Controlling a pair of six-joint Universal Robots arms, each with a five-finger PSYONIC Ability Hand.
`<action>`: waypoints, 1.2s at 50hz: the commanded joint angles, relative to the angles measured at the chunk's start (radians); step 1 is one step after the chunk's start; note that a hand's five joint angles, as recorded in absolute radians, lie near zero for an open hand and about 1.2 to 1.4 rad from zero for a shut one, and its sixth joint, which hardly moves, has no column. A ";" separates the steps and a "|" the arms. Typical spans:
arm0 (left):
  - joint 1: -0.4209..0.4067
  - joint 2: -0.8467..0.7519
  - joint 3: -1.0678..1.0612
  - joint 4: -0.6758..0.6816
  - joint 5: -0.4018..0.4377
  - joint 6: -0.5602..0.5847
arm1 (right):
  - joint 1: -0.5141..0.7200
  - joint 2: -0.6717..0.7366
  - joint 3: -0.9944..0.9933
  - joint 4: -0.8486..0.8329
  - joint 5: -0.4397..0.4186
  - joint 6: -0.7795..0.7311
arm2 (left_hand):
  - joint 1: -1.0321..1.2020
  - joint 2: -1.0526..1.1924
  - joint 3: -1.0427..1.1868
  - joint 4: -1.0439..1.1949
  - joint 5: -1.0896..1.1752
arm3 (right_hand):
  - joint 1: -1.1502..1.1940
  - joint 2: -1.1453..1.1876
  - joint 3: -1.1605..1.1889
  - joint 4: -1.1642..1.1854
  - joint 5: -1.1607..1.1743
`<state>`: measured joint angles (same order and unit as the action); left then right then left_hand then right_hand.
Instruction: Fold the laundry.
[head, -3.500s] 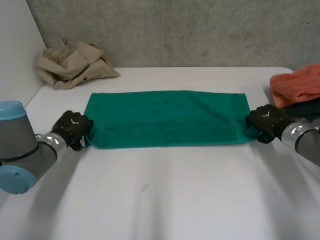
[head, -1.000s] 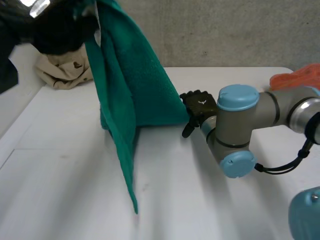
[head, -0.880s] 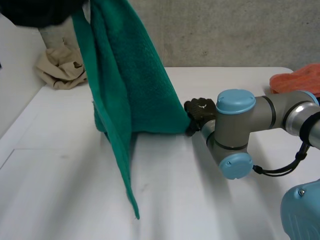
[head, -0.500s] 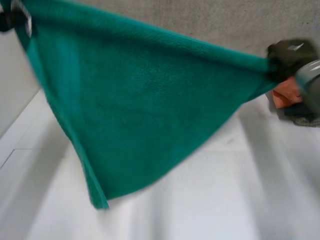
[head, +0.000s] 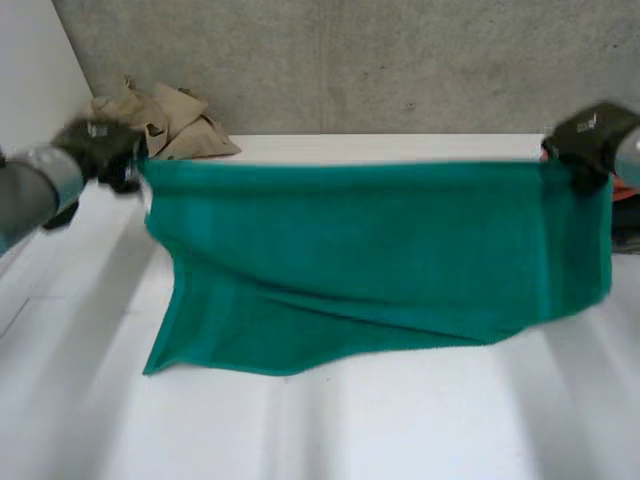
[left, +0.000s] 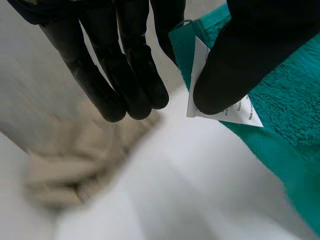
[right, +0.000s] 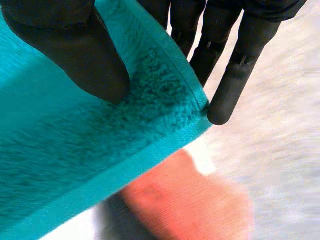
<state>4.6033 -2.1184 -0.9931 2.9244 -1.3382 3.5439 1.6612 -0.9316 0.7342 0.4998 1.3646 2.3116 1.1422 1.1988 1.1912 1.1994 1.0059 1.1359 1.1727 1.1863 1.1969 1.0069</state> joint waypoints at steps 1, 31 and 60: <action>-0.046 -0.060 0.385 0.350 -0.080 -0.131 | 0.045 0.037 -0.257 -0.447 0.111 0.221 | 0.254 0.197 0.205 0.197 0.216 | 0.260 0.224 0.210 0.199 0.215; 0.072 0.100 -0.476 0.558 0.039 -0.197 | 0.031 -0.029 0.415 -0.480 -0.002 0.284 | 0.254 0.197 0.205 0.197 0.216 | 0.260 0.224 0.210 0.199 0.215; 0.152 0.362 -0.768 -0.128 0.130 0.428 | -0.110 -0.115 0.495 0.200 0.033 -0.164 | 0.254 0.197 0.205 0.197 0.216 | 0.260 0.224 0.210 0.199 0.215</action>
<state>4.8201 -1.6763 -1.8757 2.6468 -1.1569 4.0675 1.5300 -1.1196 1.3035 0.8470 1.4045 2.0735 1.1423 1.1988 1.1912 1.1997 1.0059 1.1359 1.1727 1.1890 1.1969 1.0228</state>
